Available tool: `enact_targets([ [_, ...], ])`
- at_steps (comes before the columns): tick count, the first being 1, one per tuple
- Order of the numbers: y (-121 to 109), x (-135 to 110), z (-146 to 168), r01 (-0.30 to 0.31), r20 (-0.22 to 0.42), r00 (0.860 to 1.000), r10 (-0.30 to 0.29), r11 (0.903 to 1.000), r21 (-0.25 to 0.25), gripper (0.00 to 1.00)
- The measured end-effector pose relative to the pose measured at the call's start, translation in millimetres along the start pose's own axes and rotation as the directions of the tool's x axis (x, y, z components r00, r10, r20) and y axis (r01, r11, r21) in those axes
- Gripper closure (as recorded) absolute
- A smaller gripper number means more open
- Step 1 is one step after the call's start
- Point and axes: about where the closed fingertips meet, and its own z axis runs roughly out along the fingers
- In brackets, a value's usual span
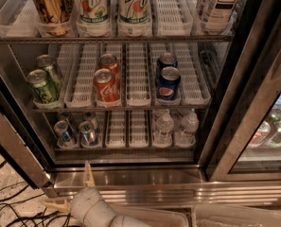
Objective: Pick redbull can from bottom shelf of fridge
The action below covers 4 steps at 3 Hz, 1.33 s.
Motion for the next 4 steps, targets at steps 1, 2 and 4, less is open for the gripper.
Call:
enact_targets([
  [1,-14,8,25,0.022,0.014,1.0,-0.024,0.9923,0.122,0.0],
  [2,-20,1,24,0.067,0.044,0.996,-0.075,0.9849,0.159,0.0],
  [4,-26,-2,32,0.035,0.058,0.997,-0.045,0.9855,0.166,0.0],
])
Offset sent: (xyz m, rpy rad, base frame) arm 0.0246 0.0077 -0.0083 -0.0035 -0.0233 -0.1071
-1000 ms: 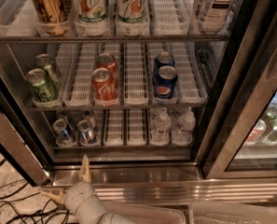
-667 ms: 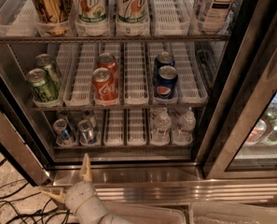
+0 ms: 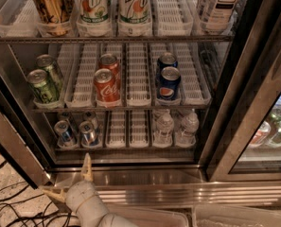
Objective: Pick redbull can from bottom shelf of fridge
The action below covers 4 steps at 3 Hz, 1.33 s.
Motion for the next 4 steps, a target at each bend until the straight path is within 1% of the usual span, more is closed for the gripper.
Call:
enact_targets([
  [1,-4,-2,16,-0.037,-0.006,0.999,0.037,0.9992,0.017,0.0],
  [3,-1,-1,38,0.01,-0.037,0.999,-0.008,0.9993,0.036,0.0],
  [4,-6,4,41,0.032,-0.055,0.998,-0.028,0.9969,0.072,0.0],
])
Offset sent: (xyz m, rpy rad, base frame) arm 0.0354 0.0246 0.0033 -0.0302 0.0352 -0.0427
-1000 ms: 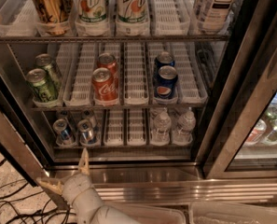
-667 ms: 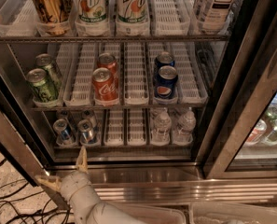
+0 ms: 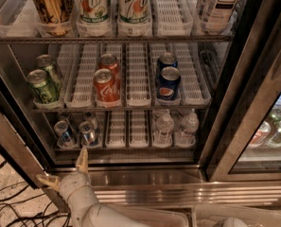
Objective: Pick redbull can from bottom shelf of fridge
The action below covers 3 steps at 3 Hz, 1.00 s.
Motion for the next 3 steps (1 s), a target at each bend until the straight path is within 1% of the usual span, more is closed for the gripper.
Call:
enact_targets([
  [1,-19,14,-6,-0.013,-0.024,1.0,0.014,0.9978,0.065,0.0],
  [2,-47,22,-16,-0.05,0.0,0.999,0.05,0.9896,0.135,0.0],
  [3,-47,22,-16,-0.05,0.001,0.999,0.05,0.9895,0.136,0.0],
])
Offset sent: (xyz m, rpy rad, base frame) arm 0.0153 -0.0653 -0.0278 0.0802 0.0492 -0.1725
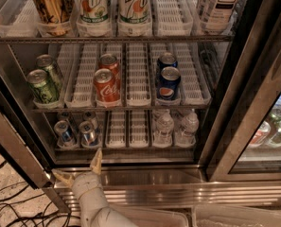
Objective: Pick redbull can from bottom shelf of fridge
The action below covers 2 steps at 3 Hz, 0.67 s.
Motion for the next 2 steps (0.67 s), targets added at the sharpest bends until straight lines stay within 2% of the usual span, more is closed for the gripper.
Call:
enact_targets([
  [1,10.5,-22.6,4.0,-0.041,0.025,0.999,0.042,0.9982,-0.043,0.0],
  [2,10.5,-22.6,4.1,-0.041,0.025,0.999,0.042,0.9982,-0.043,0.0],
])
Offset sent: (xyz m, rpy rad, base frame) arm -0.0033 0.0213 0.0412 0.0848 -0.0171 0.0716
